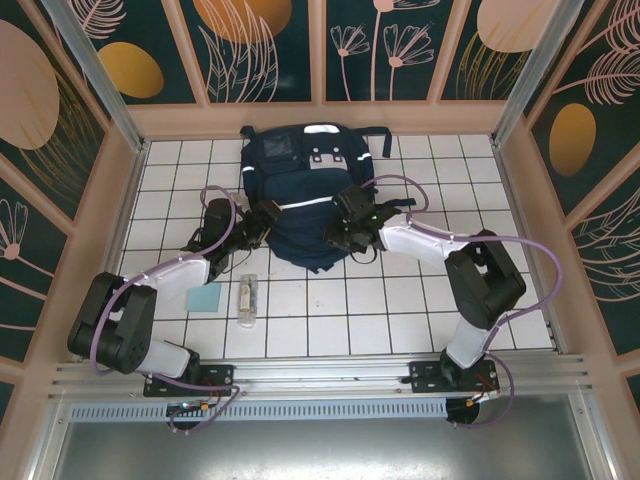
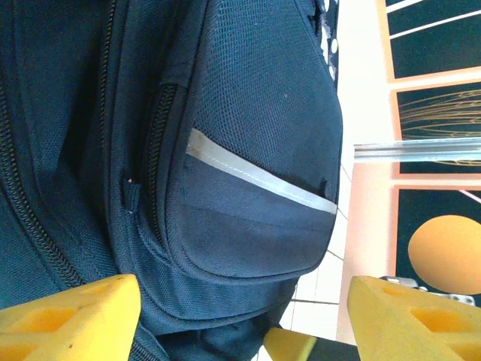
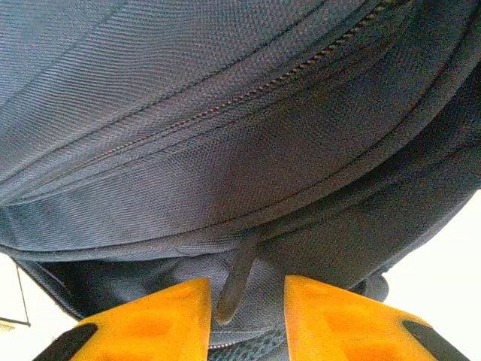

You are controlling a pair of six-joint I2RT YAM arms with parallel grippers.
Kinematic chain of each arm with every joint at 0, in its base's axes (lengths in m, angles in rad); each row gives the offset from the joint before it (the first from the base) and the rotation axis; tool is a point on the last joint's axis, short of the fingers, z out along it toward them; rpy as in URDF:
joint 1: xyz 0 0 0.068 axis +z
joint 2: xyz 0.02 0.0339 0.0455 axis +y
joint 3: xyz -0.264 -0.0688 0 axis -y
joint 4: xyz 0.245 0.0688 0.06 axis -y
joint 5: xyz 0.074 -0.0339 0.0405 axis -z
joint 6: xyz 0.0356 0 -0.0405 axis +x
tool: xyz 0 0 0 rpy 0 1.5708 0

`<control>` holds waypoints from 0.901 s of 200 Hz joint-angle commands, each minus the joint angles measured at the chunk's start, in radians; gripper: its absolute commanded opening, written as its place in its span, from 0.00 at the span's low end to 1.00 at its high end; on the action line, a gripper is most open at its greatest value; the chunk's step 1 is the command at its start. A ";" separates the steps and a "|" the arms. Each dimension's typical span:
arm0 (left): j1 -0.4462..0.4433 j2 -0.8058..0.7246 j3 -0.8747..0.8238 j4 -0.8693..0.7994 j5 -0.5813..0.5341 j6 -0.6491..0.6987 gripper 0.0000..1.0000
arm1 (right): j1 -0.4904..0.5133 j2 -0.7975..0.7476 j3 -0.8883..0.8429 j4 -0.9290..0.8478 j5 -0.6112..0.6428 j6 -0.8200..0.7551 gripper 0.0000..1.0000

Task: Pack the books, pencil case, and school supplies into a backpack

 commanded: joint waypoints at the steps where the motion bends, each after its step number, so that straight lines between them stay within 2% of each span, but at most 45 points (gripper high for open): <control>1: 0.000 -0.007 -0.005 0.037 -0.011 -0.016 0.73 | 0.008 0.023 0.014 0.037 0.022 0.011 0.21; 23: -0.007 -0.015 -0.011 0.045 0.000 -0.034 0.73 | 0.009 0.031 0.024 0.033 0.042 -0.005 0.00; 63: -0.075 -0.040 -0.040 0.082 0.030 -0.130 0.73 | 0.009 0.018 0.029 0.049 -0.013 -0.106 0.00; 106: -0.133 -0.002 -0.066 0.148 0.052 -0.231 0.75 | 0.022 -0.057 0.061 0.066 -0.104 -0.240 0.00; 138: -0.149 0.049 -0.053 0.230 0.059 -0.299 0.75 | 0.031 -0.093 0.077 0.036 -0.139 -0.258 0.00; 180: -0.168 0.138 -0.006 0.241 0.038 -0.326 0.78 | 0.044 -0.150 0.033 0.049 -0.169 -0.247 0.00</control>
